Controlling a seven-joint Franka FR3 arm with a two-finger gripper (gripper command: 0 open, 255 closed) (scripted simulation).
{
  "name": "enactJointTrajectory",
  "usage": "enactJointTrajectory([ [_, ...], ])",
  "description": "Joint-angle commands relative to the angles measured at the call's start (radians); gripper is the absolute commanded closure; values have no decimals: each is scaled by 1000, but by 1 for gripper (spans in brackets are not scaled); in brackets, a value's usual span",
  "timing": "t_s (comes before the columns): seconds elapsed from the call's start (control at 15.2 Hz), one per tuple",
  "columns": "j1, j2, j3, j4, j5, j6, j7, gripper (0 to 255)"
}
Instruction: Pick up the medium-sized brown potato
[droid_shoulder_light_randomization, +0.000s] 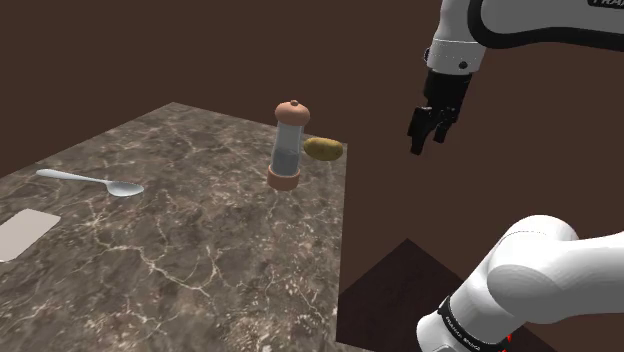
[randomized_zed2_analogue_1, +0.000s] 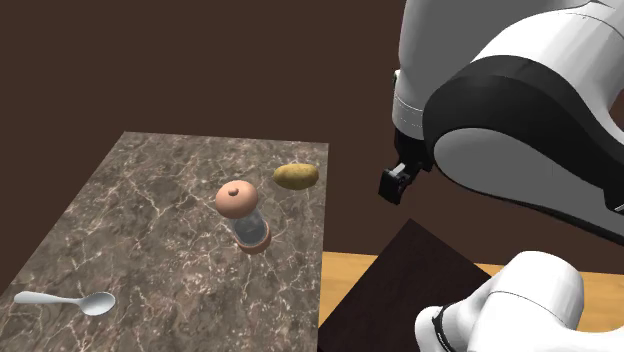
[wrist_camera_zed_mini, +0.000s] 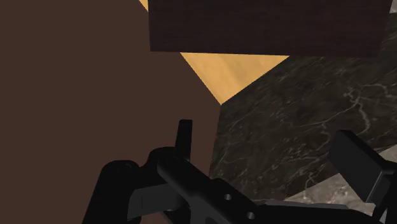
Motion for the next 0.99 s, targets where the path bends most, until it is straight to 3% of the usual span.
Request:
enactJointTrajectory([
  [0.0,0,0,0,0,0,0,0,0],
  [0.46,63,266,-47,113,22,156,-157,0],
  [0.92,123,528,-68,278,73,249,-322,0],
])
